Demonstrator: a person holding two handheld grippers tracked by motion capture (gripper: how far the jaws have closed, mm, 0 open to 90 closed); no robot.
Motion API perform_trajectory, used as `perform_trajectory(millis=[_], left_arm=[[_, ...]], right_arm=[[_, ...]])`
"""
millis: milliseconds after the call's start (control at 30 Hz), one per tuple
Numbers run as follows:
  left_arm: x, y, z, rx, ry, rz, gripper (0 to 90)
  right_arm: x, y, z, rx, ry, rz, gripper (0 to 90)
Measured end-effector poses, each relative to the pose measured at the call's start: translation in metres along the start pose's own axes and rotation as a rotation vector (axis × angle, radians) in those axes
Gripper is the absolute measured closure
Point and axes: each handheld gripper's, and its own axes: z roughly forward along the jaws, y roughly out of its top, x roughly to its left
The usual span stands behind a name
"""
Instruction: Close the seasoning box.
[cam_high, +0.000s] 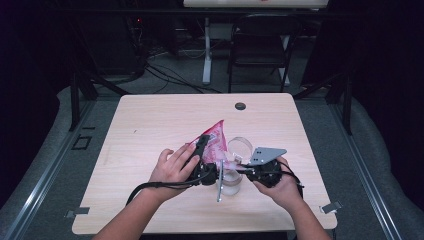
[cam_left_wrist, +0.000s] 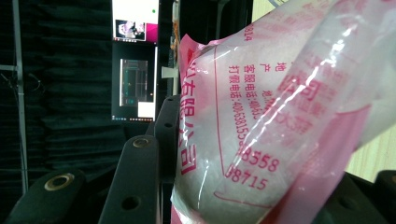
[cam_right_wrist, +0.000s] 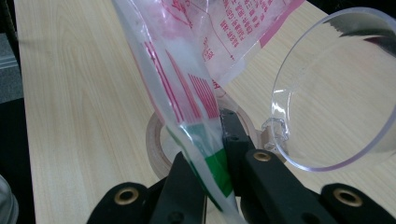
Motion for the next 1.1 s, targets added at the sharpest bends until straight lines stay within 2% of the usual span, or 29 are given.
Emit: perform_trajectory(millis=[367, 467, 633, 767, 1100], left_arm=[[-0.0016, 0.0010, -0.0016, 0.005, 0.000, 0.001, 62.2], [-0.0013, 0.0011, -0.0020, -0.008, 0.020, 0.006, 62.3], [-0.0012, 0.0020, -0.0039, -0.008, 0.030, 0.008, 62.6], [-0.0017, 0.0016, -0.0045, -0.031, 0.053, 0.004, 62.6], [-0.0017, 0.0024, -0.0058, -0.020, 0.047, 0.004, 62.6]], right_arm=[[-0.0012, -0.0008, -0.0010, 0.001, -0.004, 0.008, 90.0], [-0.0013, -0.0008, -0.0011, 0.000, -0.001, 0.009, 90.0], [-0.0016, -0.0006, -0.0026, -0.007, -0.001, 0.014, 90.0], [-0.0017, 0.0003, -0.0047, -0.005, 0.001, 0.007, 89.9], [-0.0018, 0.0003, -0.0054, -0.004, 0.006, 0.008, 89.8]])
